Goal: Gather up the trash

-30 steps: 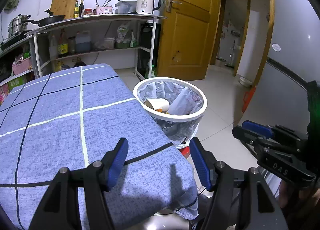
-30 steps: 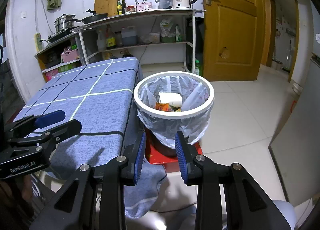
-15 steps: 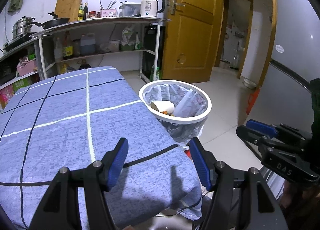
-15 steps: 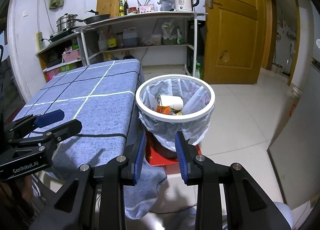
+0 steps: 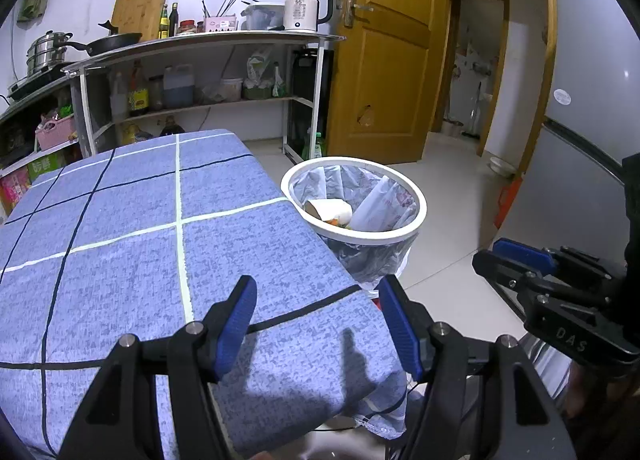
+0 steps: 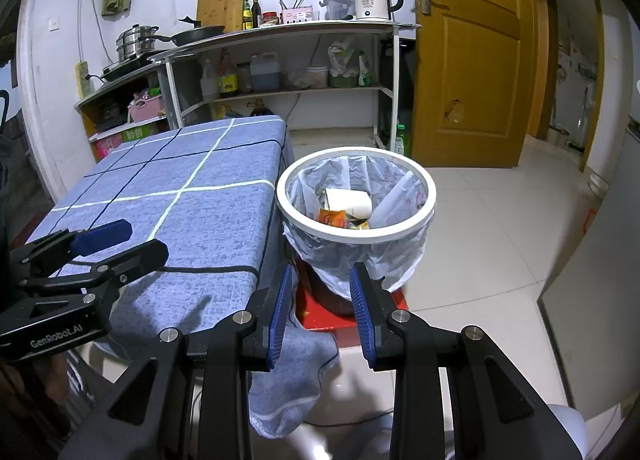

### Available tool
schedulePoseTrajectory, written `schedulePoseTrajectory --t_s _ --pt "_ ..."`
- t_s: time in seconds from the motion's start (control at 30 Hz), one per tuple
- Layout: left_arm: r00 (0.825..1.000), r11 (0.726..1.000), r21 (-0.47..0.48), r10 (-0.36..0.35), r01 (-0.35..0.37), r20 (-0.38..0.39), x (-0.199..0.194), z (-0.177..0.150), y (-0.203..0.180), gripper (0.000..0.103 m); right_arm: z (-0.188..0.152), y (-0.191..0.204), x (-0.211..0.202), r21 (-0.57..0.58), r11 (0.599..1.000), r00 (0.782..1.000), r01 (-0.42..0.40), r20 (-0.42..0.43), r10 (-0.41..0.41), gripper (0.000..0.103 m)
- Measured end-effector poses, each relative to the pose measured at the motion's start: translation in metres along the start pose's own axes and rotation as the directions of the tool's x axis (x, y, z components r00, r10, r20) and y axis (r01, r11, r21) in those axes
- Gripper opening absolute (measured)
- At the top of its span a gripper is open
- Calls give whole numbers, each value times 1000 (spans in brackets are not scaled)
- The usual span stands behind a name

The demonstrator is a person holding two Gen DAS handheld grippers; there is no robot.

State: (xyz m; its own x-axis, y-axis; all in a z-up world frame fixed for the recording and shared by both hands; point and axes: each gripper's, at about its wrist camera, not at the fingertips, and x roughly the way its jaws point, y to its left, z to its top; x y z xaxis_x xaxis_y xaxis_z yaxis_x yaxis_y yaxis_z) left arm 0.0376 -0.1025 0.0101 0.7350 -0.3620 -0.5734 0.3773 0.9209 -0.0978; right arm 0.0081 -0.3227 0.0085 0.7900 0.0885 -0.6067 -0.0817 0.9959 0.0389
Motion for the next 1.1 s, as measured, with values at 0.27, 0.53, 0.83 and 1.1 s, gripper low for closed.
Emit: schedulePoseTrajectory --t_s 0.27,0.53,0.83,1.1 --pt "1000 1000 7 9 -9 2 1 -1 -2 66 0 1 0 -1 1000 1000 -1 -1 1 31" --pt "1000 1000 9 13 -13 0 1 -2 -2 66 0 1 0 -3 1000 1000 0 -1 0 31" --pt "1000 1000 5 13 -13 0 2 -2 -3 66 0 2 0 -3 1000 1000 0 -3 0 31" --pt "1000 1000 2 14 -13 -1 1 -2 -2 66 2 2 0 -8 1000 1000 -4 0 4 31"
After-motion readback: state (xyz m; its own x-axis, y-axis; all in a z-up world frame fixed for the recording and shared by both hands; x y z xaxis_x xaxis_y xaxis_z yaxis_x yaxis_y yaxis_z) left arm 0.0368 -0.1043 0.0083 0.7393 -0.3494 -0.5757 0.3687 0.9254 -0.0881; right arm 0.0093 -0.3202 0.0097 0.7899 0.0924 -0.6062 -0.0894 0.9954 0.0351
